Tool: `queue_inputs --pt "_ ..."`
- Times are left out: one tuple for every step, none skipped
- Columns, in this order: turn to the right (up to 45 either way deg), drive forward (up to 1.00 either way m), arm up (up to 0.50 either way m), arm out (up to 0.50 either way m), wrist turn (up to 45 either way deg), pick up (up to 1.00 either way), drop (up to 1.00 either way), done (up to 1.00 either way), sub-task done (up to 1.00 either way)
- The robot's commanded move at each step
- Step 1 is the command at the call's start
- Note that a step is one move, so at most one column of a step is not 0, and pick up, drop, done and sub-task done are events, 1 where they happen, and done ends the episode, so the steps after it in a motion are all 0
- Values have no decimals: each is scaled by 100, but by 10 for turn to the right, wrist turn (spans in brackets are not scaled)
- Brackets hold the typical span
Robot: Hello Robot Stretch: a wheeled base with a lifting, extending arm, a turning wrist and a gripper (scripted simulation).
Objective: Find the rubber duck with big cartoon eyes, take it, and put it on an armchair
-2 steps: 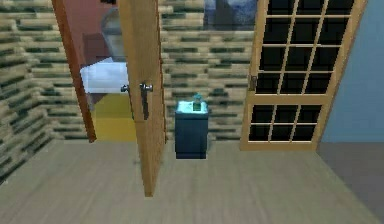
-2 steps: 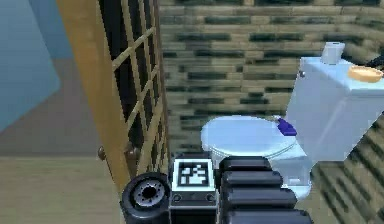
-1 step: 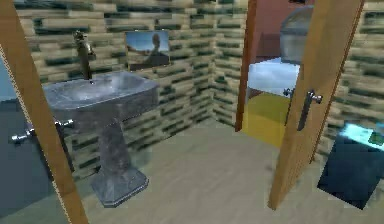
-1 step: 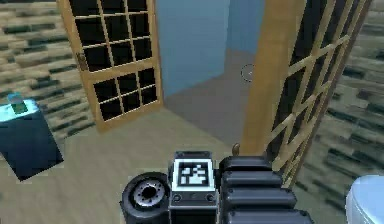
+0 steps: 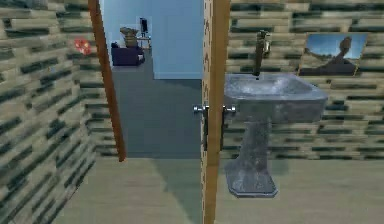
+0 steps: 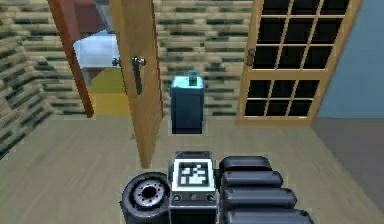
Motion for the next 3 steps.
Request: queue_inputs --pt "-30 0 0 0 0 0 0 0 0" --pt "0 55 0 0 0 0 0 0 0" --pt "-360 0 0 0 0 0 0 0 0"
